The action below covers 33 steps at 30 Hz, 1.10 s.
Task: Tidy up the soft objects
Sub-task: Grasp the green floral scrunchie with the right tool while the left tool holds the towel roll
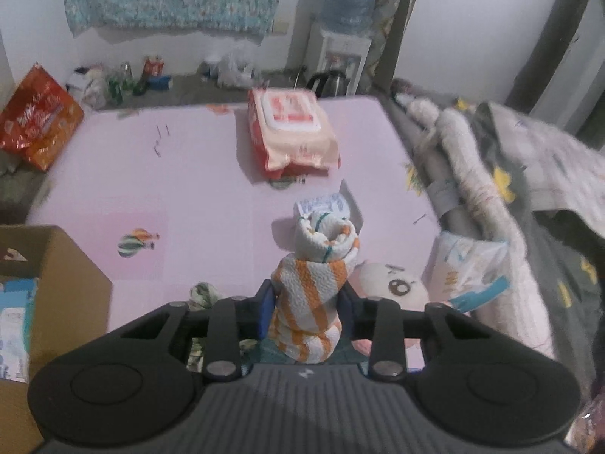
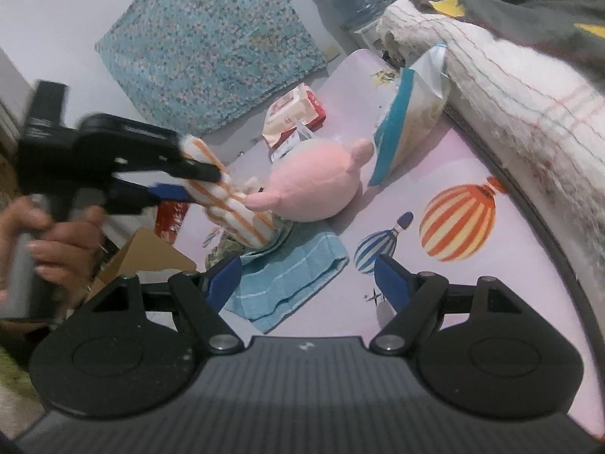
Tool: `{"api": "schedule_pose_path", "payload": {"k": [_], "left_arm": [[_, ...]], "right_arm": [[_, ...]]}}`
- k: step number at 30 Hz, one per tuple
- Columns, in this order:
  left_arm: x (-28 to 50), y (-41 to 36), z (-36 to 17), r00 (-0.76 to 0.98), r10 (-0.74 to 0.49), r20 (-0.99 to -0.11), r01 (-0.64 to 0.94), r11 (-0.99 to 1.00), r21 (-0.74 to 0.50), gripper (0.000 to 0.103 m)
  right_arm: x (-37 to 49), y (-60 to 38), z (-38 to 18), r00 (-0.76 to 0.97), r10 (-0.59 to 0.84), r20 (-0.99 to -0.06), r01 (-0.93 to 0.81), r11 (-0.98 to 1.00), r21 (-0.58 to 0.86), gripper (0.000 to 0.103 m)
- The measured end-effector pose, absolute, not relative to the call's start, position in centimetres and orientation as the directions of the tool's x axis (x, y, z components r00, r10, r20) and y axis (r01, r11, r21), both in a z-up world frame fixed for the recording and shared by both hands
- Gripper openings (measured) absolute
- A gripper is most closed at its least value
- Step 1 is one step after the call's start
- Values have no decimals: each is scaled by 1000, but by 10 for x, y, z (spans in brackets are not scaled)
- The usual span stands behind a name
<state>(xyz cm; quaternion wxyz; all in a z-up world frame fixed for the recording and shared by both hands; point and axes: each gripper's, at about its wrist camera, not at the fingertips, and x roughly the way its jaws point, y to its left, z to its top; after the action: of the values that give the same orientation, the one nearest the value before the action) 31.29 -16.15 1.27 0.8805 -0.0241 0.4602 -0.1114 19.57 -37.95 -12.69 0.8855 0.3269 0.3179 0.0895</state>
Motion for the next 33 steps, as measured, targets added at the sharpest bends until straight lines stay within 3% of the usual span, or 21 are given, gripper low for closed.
{"api": "schedule_pose_path", "payload": {"k": [7,11,13,17,20,33], "left_arm": [[270,-130,50,626,-274,-730,165,962,-219,35],[247,-113,62,659,-289,-694,156,955,-251,35],[237,-104,66,675,-292,-678,145,953,-266,35],[218,-87,69,699,-298,-650,127,946,-298,36],[205,-80,71,710,-306,-634,128,942,-311,36],[174,-60,63,709,-352,-611,141,920,-367,36]], "right_arm": [[250,-349,-133,719,344,-604,-14,876,482,74],[278,-328,-149,667,319,-673,-51,921,386,59],[280,-316,-149,674,297,-676,-90,942,323,56],[280,-304,-148,677,224,-701,-136,974,180,25],[276,-307,-145,660,231,-715,-151,973,175,17],[209,-330,-135,626,75,-776,-123,992,-2,13]]}}
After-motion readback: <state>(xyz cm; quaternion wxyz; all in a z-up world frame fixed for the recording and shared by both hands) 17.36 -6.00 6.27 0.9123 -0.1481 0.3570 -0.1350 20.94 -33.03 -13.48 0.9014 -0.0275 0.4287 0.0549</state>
